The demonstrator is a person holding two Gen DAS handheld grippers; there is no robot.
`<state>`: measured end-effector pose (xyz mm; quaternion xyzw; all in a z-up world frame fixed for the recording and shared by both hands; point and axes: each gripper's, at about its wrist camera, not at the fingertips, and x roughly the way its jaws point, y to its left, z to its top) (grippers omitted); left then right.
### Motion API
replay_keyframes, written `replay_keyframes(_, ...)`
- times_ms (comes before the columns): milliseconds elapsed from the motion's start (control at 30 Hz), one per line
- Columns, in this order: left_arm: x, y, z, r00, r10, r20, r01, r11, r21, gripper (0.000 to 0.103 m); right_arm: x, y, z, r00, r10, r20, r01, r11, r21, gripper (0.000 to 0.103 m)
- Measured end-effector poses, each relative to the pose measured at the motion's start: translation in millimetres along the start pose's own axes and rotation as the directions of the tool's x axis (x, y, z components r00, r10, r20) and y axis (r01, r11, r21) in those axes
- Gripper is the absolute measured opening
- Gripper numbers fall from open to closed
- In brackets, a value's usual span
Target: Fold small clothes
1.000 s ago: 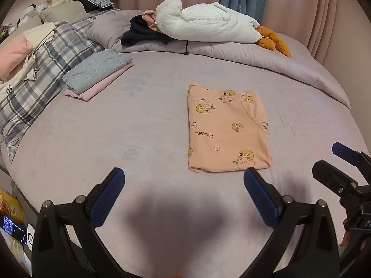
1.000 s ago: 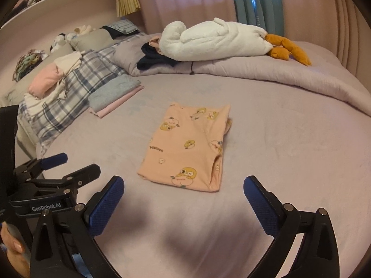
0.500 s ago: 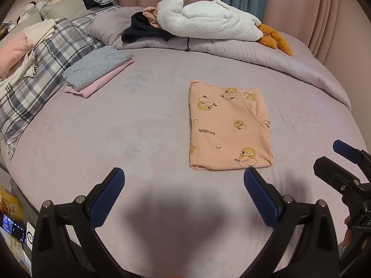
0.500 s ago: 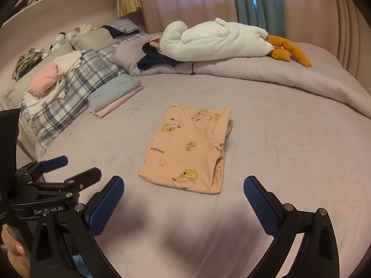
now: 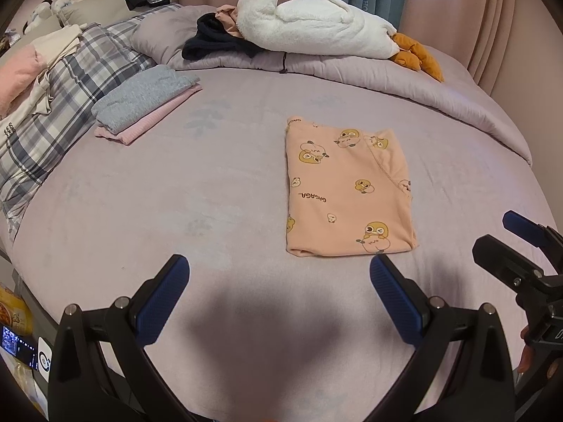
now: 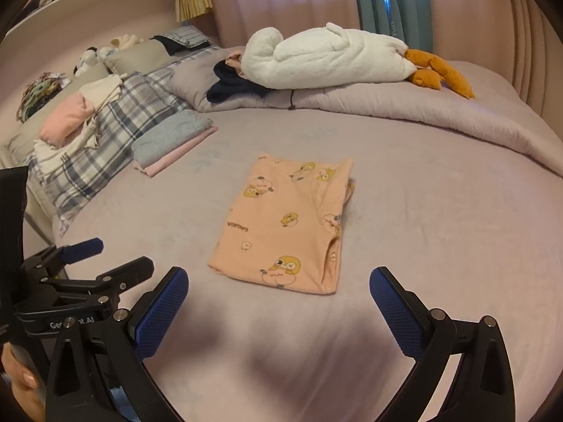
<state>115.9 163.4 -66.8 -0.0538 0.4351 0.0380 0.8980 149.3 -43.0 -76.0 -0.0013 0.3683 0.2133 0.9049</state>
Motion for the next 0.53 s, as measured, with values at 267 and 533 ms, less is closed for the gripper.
replay_keyframes(267,0.2,-0.4,-0.3,1.000,-0.005,0.003,0.005,1.000,0.001,0.103,0.8,0.3,0.3,1.000,0.004,-0.002,-0.004,1.000,0.001,0.102)
replay_keyframes(533,0.9,-2.4,0.6,1.000,0.005,0.002,-0.005,1.000,0.000,0.103,2.6,-2.8,0.5,1.000,0.009,-0.004,-0.009,1.000,0.017,0.102)
